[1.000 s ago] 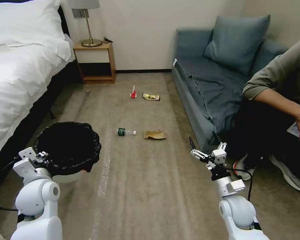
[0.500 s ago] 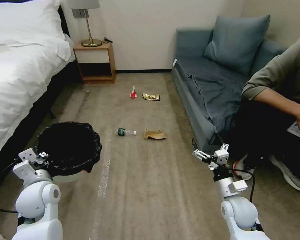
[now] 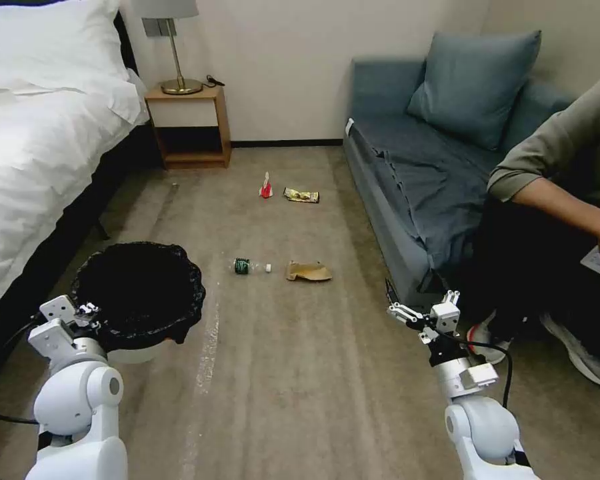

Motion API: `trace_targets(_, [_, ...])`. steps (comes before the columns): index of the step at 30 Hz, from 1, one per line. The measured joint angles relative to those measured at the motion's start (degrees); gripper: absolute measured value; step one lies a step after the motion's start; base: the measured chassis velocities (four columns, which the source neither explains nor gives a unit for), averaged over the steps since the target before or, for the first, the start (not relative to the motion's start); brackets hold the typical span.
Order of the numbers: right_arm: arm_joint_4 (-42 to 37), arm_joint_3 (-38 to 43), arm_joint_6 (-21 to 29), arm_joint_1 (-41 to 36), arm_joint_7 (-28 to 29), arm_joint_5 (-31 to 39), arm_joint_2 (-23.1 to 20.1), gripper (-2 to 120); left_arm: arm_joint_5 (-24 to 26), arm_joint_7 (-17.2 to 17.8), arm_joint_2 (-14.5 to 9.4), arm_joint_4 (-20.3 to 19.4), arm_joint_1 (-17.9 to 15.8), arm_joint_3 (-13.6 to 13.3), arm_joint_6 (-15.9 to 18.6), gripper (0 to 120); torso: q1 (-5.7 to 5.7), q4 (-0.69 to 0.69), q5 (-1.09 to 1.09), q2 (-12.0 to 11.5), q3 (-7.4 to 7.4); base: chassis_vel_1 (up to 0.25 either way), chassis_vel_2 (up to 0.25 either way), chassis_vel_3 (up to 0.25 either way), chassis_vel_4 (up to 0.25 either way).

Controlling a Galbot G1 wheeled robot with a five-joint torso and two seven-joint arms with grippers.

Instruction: Pick up the trash bin, then pick up the garbage on the floor and place it into the trash bin.

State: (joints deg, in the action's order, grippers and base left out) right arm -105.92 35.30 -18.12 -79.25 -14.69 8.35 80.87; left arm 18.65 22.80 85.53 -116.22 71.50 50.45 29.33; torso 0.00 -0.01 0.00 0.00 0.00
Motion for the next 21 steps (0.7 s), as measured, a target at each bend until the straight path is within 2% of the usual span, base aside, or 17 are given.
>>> trace_targets(21, [0.12, 0.19, 0.03, 0.15, -0.12, -0.08, 0.03, 100, 0.09, -0.08, -0.05, 0.08, -0.22, 0.19, -0.16, 4, 0.00, 0.00, 0.00, 0.00, 0.00, -0.063, 0.067, 0.071, -0.070])
